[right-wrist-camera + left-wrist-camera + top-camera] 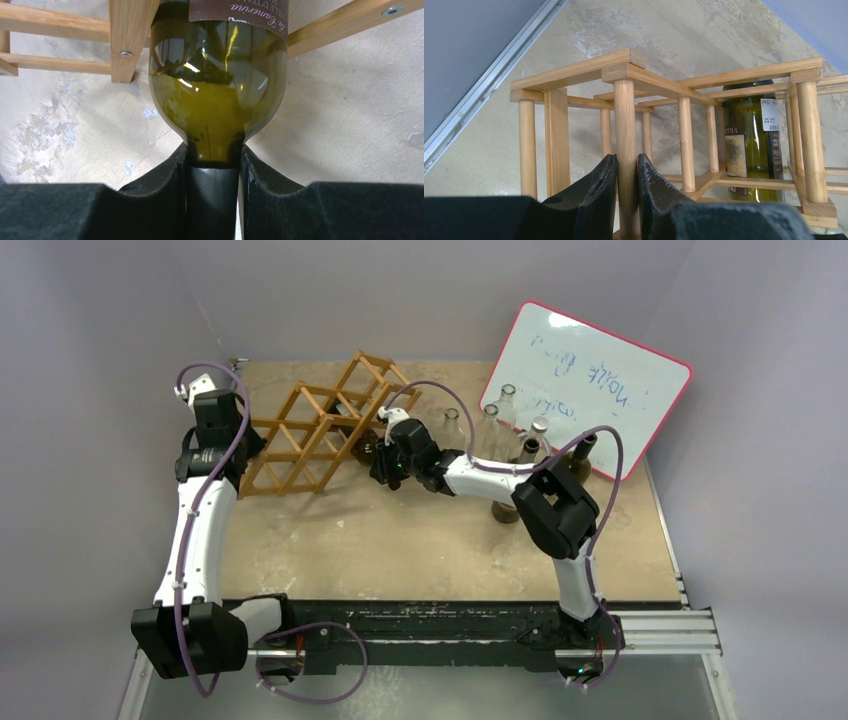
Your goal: Put the wine bottle on the wine rack
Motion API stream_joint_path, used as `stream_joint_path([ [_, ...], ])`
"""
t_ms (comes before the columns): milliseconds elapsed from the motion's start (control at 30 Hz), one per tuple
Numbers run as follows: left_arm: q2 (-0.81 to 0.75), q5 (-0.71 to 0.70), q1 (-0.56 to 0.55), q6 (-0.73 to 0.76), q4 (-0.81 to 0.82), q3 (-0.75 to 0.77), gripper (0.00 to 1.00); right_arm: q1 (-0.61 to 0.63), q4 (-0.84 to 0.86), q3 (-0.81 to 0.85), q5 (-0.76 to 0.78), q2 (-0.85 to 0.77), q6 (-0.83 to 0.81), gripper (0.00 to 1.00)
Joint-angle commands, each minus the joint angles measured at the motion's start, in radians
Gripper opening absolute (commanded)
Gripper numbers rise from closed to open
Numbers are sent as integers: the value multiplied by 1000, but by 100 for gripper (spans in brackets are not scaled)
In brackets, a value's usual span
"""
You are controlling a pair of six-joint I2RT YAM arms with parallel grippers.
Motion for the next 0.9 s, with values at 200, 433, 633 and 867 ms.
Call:
stream_joint_path([
  [200, 21, 75, -4, 20, -22, 23, 20, 12, 176, 146, -5, 4, -10, 23],
  [433, 23, 75, -6, 20, -22, 27, 22, 11, 132, 192, 27, 40, -6, 33],
  [633, 21, 67, -6, 21, -27, 33, 24, 12, 116, 196, 67, 43, 3, 50],
  [867, 20, 58, -6, 20, -32, 42, 29, 12, 130, 172, 89, 21, -2, 63],
])
